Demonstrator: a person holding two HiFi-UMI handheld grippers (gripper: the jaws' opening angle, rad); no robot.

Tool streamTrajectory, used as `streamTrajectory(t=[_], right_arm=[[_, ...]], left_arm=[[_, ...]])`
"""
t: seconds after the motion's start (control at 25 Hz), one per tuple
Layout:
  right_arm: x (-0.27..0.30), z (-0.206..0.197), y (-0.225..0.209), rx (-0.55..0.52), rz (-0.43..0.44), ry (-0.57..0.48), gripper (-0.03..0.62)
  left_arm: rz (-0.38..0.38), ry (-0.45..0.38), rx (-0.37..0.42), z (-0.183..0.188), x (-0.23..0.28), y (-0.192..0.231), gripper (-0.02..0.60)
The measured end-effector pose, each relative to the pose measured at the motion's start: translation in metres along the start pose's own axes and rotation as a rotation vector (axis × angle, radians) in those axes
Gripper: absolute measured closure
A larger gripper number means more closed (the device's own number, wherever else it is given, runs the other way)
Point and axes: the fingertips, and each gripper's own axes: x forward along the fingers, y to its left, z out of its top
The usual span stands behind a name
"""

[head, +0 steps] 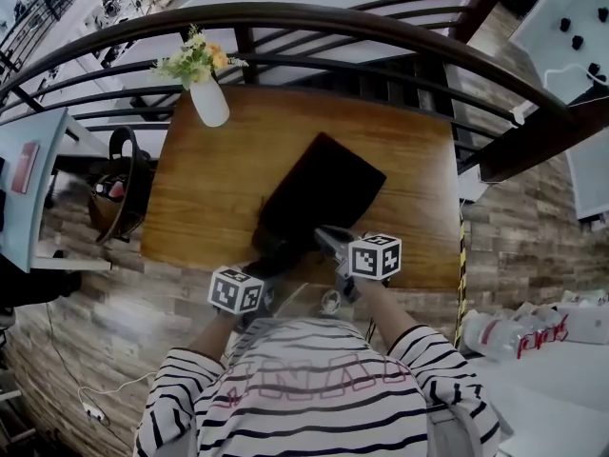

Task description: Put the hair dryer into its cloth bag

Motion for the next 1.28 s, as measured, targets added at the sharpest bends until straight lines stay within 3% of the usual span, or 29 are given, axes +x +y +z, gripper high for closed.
streamTrajectory(t=[0.2, 0.52, 0.88, 1.28], right_arm=[[-0.004, 0.006, 0.009, -0.014, 0.018, -0.019, 0.583], [-0.012, -0.009, 0.018, -0.142, 0.014, 0.039, 0.583], [-0.018, -0.012, 0.023, -0.118, 0.023, 0.023, 0.583], [-0.024, -0.022, 0.038, -0.341, -0.035, 0.065, 0.582]], left_arm=[[0.011, 0.071, 0.018, -0.008, 0.01, -0.003, 0.41], [0.039, 0.098, 0.005, -0.001, 0.022, 0.004, 0.41], [0.076, 0.207, 0.073, -0.009, 0.038, 0.01, 0.41], [0.079, 0.238, 0.081, 0.006, 0.055, 0.011, 0.41]])
